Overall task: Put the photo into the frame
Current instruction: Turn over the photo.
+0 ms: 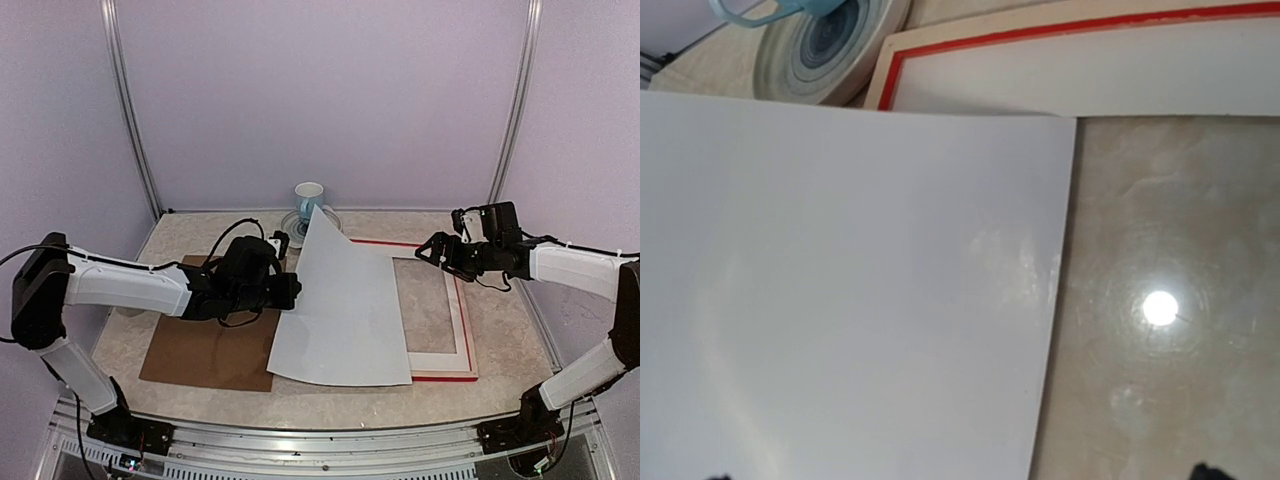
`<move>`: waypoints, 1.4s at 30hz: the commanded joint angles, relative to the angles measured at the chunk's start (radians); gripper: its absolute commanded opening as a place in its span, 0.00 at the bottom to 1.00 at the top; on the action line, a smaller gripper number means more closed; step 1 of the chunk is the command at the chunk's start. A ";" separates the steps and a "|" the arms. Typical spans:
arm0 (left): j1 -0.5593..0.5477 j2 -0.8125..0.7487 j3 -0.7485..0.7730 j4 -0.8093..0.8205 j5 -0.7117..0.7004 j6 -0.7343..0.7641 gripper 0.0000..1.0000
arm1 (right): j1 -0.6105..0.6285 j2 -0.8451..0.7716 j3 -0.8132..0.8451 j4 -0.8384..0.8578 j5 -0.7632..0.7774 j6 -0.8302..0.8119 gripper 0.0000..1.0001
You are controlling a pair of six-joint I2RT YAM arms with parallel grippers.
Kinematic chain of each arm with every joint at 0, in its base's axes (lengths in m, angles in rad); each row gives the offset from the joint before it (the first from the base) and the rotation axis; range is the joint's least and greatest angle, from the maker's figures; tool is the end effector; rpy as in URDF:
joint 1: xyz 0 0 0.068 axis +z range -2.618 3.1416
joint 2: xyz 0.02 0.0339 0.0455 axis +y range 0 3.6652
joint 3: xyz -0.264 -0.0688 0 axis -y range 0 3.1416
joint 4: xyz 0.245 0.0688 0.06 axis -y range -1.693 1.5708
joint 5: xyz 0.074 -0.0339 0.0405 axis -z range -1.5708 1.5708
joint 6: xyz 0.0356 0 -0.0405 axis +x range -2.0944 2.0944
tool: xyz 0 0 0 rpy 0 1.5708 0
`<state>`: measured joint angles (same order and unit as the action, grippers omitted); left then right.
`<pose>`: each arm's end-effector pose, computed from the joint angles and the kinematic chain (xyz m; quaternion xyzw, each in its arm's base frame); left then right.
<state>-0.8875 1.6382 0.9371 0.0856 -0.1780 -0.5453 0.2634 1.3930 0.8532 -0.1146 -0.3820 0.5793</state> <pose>0.2276 -0.2696 0.2018 0.1103 0.8786 -0.2411 0.3971 0.2855 0.0907 0.2337 0.0556 0.8828 0.3330 0.3267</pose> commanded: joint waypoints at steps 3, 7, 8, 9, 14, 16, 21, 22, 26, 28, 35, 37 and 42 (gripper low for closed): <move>-0.015 -0.035 -0.004 0.071 -0.060 0.052 0.01 | -0.010 0.011 0.007 0.001 -0.005 -0.001 0.99; -0.014 -0.012 0.015 0.078 -0.098 0.065 0.01 | -0.010 0.005 0.006 -0.003 -0.002 -0.002 0.99; -0.013 0.000 0.022 0.080 -0.107 0.073 0.01 | -0.011 0.004 0.006 -0.002 -0.001 -0.002 0.99; -0.013 0.008 0.029 0.083 -0.118 0.079 0.01 | -0.011 0.003 0.005 -0.003 -0.002 0.000 0.99; -0.013 0.054 0.044 0.094 -0.106 0.095 0.00 | -0.010 -0.007 0.006 -0.021 0.003 -0.008 0.99; -0.012 0.051 0.033 0.095 -0.091 0.086 0.00 | -0.012 -0.013 0.008 -0.032 0.009 -0.011 0.99; -0.024 -0.004 0.003 0.081 -0.055 0.070 0.00 | -0.013 -0.016 0.010 -0.033 0.011 -0.010 0.99; -0.028 -0.023 -0.003 0.080 -0.052 0.071 0.00 | -0.014 -0.014 0.012 -0.031 0.009 -0.009 0.99; -0.049 -0.075 -0.024 0.102 -0.065 0.101 0.00 | -0.015 0.001 0.017 -0.015 -0.005 0.000 0.99; -0.058 -0.091 -0.031 0.116 -0.086 0.129 0.00 | -0.015 0.007 0.020 -0.007 -0.014 0.004 0.99; -0.066 -0.099 -0.020 0.137 -0.147 0.191 0.00 | -0.015 0.008 0.018 -0.009 -0.019 0.007 0.99; -0.065 -0.082 -0.007 0.131 -0.158 0.202 0.01 | -0.015 0.004 0.017 -0.012 -0.015 0.005 0.99; -0.044 0.010 0.054 0.095 -0.142 0.200 0.01 | -0.015 0.000 0.011 -0.016 -0.011 0.007 0.99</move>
<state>-0.9470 1.5799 0.9363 0.1932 -0.3130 -0.3676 0.2630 1.3960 0.8536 -0.1303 -0.3908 0.5846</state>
